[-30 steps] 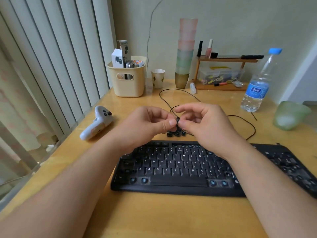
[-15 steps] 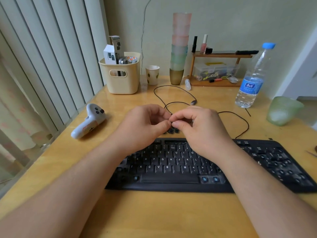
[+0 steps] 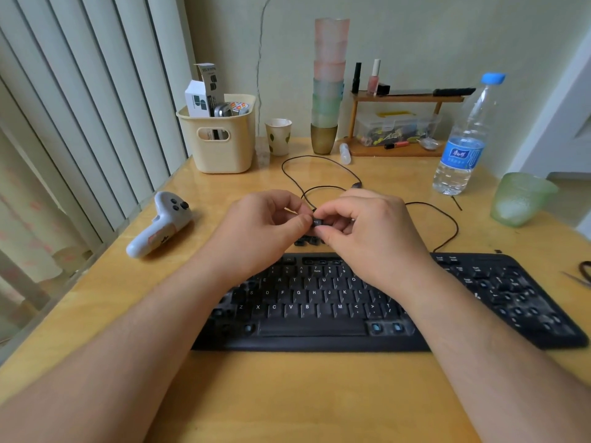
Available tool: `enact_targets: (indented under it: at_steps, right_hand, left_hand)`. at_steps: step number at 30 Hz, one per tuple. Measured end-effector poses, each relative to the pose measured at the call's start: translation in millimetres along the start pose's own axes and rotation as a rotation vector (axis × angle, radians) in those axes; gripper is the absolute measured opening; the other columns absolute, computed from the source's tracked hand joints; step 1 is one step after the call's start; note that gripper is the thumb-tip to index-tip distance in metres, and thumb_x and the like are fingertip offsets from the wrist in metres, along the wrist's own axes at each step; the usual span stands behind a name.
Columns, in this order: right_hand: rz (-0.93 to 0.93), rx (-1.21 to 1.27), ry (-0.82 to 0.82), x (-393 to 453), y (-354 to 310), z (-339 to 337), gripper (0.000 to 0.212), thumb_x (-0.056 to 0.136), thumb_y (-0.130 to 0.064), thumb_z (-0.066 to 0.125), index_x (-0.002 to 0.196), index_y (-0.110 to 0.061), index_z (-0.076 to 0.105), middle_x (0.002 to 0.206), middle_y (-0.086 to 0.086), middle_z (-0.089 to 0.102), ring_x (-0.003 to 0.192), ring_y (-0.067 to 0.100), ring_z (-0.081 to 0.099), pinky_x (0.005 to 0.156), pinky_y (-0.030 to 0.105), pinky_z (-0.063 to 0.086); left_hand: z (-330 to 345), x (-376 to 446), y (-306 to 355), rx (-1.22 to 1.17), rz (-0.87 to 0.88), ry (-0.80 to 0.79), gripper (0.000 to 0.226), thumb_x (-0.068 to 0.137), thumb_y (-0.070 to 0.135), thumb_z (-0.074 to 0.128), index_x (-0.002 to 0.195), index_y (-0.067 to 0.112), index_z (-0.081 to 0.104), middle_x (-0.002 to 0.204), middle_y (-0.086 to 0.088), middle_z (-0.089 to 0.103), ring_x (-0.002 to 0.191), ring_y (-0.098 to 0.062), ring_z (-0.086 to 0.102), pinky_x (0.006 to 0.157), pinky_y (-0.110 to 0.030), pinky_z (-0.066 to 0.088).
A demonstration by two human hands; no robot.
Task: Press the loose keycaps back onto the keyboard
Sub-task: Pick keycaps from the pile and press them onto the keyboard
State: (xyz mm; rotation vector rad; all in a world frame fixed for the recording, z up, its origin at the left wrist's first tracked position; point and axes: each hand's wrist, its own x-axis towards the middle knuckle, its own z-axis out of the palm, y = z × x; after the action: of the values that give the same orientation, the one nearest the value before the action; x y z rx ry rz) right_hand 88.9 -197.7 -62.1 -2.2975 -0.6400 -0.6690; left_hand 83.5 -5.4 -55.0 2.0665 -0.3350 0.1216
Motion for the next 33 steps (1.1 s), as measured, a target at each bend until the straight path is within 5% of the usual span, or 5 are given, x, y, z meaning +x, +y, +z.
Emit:
enact_targets:
  at_steps: [3, 7, 15, 22, 33]
  right_hand:
    - [-0.033, -0.062, -0.016, -0.5, -0.4, 0.0, 0.012, 0.083, -0.020, 0.082, 0.093, -0.026, 0.082, 0.087, -0.013, 0.067, 0.077, 0.010, 0.061, 0.068, 0.038, 0.058]
    - [-0.023, -0.179, -0.049, 1.5, -4.4, -5.6, 0.006, 0.083, -0.025, 0.075, 0.086, -0.029, 0.077, 0.082, -0.015, 0.060, 0.079, 0.014, 0.059, 0.067, 0.039, 0.056]
    - [0.186, -0.339, -0.385, 29.3, 11.6, -73.0, 0.005, 0.082, -0.030, 0.082, 0.085, -0.032, 0.078, 0.072, -0.016, 0.069, 0.073, 0.000, 0.061, 0.064, 0.024, 0.048]
    - [0.575, -0.069, -0.554, 19.2, 68.4, -94.2, 0.012, 0.076, -0.020, 0.092, 0.079, -0.026, 0.082, 0.075, -0.014, 0.075, 0.085, 0.013, 0.070, 0.079, 0.030, 0.053]
    - [0.616, -0.126, -0.663, 10.4, 60.7, -76.9, 0.011, 0.076, -0.025, 0.091, 0.076, -0.031, 0.082, 0.073, -0.013, 0.075, 0.086, 0.020, 0.072, 0.087, 0.046, 0.060]
  left_hand:
    - [0.9, 1.8, -3.4, 0.037, 0.018, 0.019, 0.008, 0.097, 0.031, 0.070, 0.094, 0.026, 0.076, 0.088, 0.009, 0.079, 0.087, -0.009, 0.075, 0.088, -0.037, 0.060]
    - [3.7, 1.8, -2.9, 0.053, 0.029, 0.000, 0.006, 0.097, 0.028, 0.072, 0.096, 0.029, 0.078, 0.083, 0.013, 0.078, 0.066, 0.005, 0.065, 0.065, -0.014, 0.048]
    - [13.0, -1.0, -2.2, 0.361, 0.206, -0.143, 0.024, 0.096, 0.031, 0.071, 0.118, 0.040, 0.074, 0.096, 0.034, 0.069, 0.097, 0.015, 0.061, 0.090, -0.011, 0.044]
    - [21.4, 2.0, -8.0, 0.627, 0.400, -0.195, 0.025, 0.100, 0.033, 0.063, 0.122, 0.038, 0.073, 0.126, 0.020, 0.067, 0.119, -0.006, 0.054, 0.110, -0.028, 0.039]
    - [20.7, 2.0, -11.8, 0.617, 0.409, -0.194, 0.024, 0.101, 0.036, 0.059, 0.120, 0.038, 0.074, 0.123, 0.020, 0.068, 0.118, -0.005, 0.055, 0.106, -0.022, 0.036]
